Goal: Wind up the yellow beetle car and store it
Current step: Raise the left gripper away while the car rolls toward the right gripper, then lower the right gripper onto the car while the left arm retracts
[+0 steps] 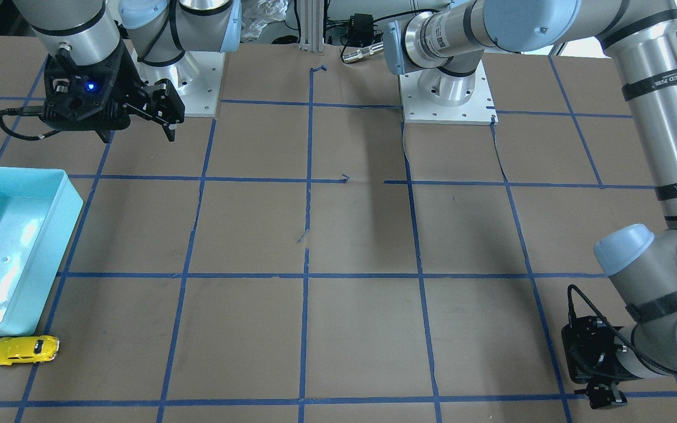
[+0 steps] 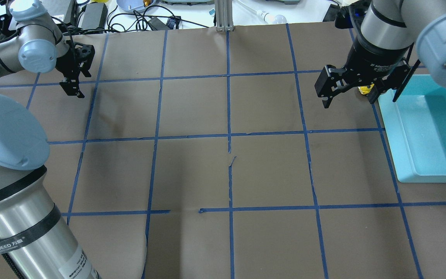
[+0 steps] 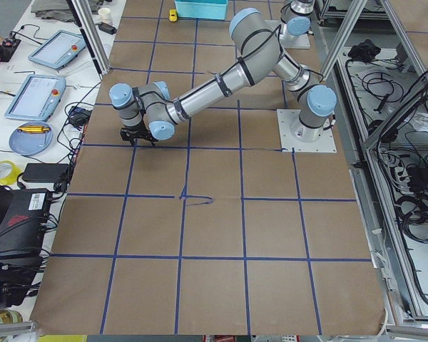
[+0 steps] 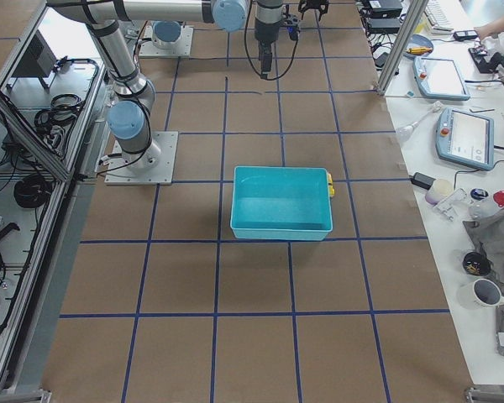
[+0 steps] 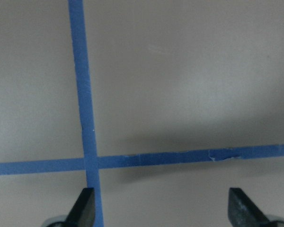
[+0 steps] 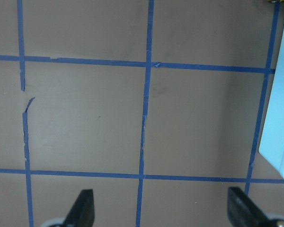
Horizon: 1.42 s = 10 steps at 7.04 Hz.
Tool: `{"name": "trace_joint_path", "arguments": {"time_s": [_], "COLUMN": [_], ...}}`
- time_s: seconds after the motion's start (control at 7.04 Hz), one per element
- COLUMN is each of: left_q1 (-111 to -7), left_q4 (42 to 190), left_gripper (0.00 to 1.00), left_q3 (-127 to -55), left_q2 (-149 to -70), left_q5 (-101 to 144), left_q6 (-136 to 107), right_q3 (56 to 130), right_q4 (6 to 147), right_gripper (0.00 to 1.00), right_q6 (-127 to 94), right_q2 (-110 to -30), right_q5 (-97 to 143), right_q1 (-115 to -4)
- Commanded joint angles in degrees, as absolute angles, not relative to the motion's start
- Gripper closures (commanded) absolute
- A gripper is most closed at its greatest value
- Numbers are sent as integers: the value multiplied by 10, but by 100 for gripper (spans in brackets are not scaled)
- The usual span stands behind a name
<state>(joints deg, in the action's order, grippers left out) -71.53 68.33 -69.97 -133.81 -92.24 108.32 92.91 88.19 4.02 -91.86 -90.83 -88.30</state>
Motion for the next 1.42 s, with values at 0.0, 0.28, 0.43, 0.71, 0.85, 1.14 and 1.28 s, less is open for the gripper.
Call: {"name": "trace_joint_path", "arguments": {"time_s": [0.0,0.28,0.43,0.71,0.85,1.14,1.28], "left_q1": [-731,-791,-814,-843,-845,-845,-846], "left_q4": [740,803,826,830,824,824,830], "left_gripper": [0,0,0,0,0,0,0], "left_q3": [-698,-704,-706,-762,-798,-837,-842], "left_q2": [-1290,-1219,-1183,-1115,-1080,-1034,-1017], "left_q5": [-889,-882,-886,-884,-883,-877,-881], "left_q6": [924,736,641,463,393,260,191], "right_q3": [920,916,917,916,912,914,914], "right_q4": [885,978,1002,1070,1092,1144,1160], "right_gripper": [0,0,0,0,0,0,0], "right_q6": [87,258,292,361,460,609,653], "right_q2": [-867,-834,-818,-782,-760,-716,-691], "right_q5": [-900,-907,-922,-933,-950,-1003,-1027], "right_q1": [-840,-824,-822,-822,-822,-822,-822]}}
